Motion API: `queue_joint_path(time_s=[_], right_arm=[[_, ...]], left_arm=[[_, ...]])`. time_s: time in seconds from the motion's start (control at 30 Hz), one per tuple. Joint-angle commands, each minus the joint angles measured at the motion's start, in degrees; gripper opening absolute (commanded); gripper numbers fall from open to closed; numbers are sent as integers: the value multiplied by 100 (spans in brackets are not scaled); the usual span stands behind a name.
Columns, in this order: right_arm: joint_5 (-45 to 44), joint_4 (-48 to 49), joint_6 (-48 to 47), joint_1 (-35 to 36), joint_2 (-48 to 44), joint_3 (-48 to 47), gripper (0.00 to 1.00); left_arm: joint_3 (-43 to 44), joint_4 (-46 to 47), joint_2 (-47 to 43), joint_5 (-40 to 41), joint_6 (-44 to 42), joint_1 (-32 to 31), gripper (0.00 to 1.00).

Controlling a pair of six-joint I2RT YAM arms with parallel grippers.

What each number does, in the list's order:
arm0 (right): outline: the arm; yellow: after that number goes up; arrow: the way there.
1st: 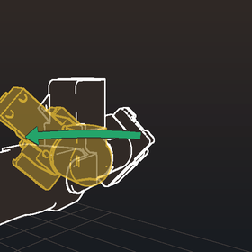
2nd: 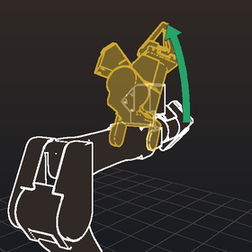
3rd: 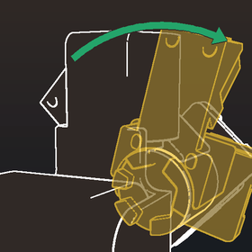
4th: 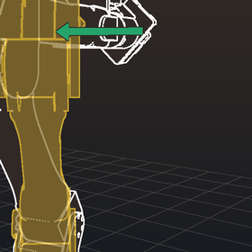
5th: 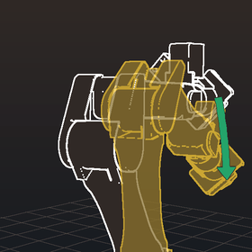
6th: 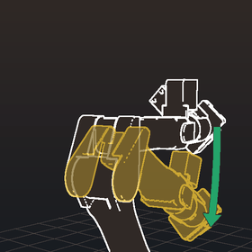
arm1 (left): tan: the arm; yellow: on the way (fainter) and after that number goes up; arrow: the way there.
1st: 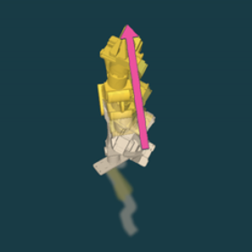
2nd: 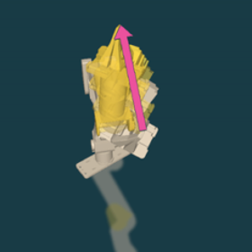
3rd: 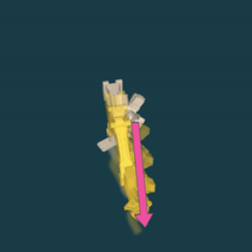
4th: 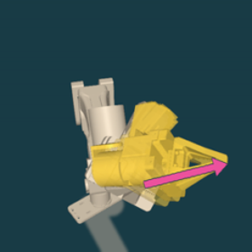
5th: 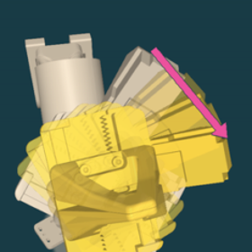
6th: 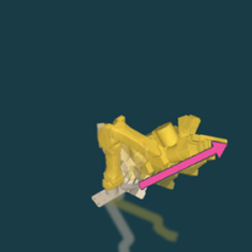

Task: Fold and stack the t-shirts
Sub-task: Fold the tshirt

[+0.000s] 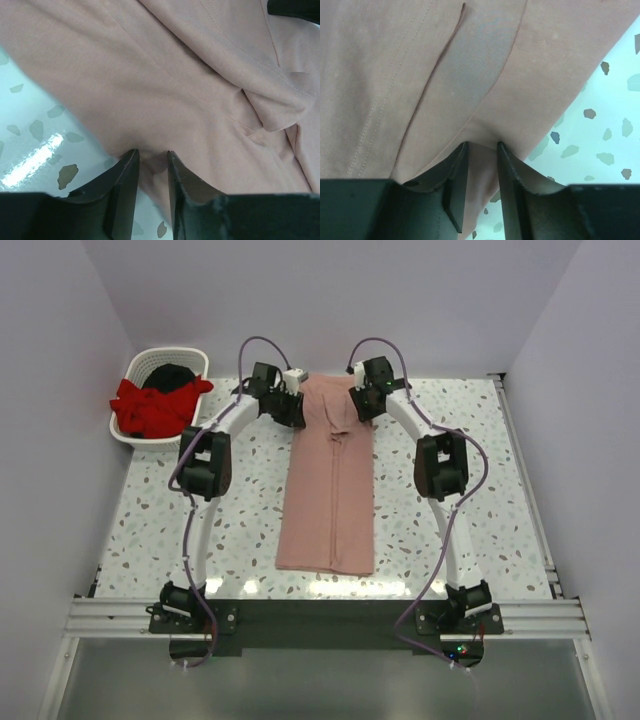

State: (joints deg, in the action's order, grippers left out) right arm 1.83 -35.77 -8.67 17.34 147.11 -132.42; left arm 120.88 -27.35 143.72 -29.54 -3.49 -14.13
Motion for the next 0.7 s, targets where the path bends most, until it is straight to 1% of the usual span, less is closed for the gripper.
queue_joint_path(time_s=[0.0, 0.03, 0.07, 0.1, 0.13, 0.17, 0.2, 0.23, 0.27, 0.3, 0.33, 0.37, 0.4, 0.43, 0.47, 0.5, 0.53, 0.57, 0.6, 0.63, 0.67], right_arm=[[-271, 167, -100, -38, -85, -153, 36], [-253, 141, -109, -29, -295, -153, 41], [-244, 114, -109, -38, -419, -153, 44], [-201, 70, -118, -29, -585, -170, 48], [-200, -34, -126, -38, -752, -161, 57], [-9, -70, -118, -38, -1154, -144, 62], [80, -123, -126, -38, -1376, -109, 67], [299, -132, -144, -38, -1604, 31, 76], [405, -115, -162, -38, -1885, 136, 82], [502, -88, -179, -29, -2375, 268, 87], [607, 42, -205, -38, -2676, 443, 93], [783, 70, -284, -29, -2922, 724, 95], [880, 79, -320, -29, -3360, 848, 97], [933, 114, -355, -29, -3573, 989, 98], [1003, 210, -381, -29, -3784, 1451, 97], [1204, 289, -503, -21, -4238, 1673, 97], [1450, 37, -783, -20, -4400, 1806, 99], [1731, -174, -1264, -20, -4584, 2008, 99], [2203, -402, -1452, -20, -4725, 2131, 98], [2426, -874, -1602, -3, -4996, 2246, 99], [2593, -1140, -1908, 6, -5121, 2543, 99]], left_arm=[[138, 195, -123, 116, 59, 138, 37], [112, 221, -229, 80, 41, 156, 44], [68, 317, -352, 28, 50, 208, 48], [15, 371, -675, -164, 41, 252, 51], [-177, 449, -879, -279, 41, 288, 58], [-327, 685, -1116, -359, 85, 375, 62], [-494, 818, -1640, -603, 41, 419, 70], [-843, 941, -1924, -701, -11, 463, 87], [-1029, 1160, -2205, -754, -221, 542, 97], [-1205, 1240, -2756, -946, -397, 578, 100], [-1564, 1320, -3031, -1053, -572, 622, 100], [-1750, 1468, -3286, -1132, -896, 700, 100], [-1935, 1565, -3768, -1055, -1021, 719, 100], [-2354, 1662, -4025, -880, -1136, 719, 100], [-2637, 1968, -4280, -678, -1206, 719, 100], [-2936, 2145, -4769, -389, -1268, 719, 100], [-3356, 2147, -4992, -403, -1521, 719, 100], [-3447, 1529, -5177, -577, -2489, 719, 100], [-3535, 1166, -5466, -945, -2908, 719, 100], [-3728, 805, -5590, -1096, -3243, 719, 100], [-3860, 71, -5714, -1246, -3803, 710, 100]])
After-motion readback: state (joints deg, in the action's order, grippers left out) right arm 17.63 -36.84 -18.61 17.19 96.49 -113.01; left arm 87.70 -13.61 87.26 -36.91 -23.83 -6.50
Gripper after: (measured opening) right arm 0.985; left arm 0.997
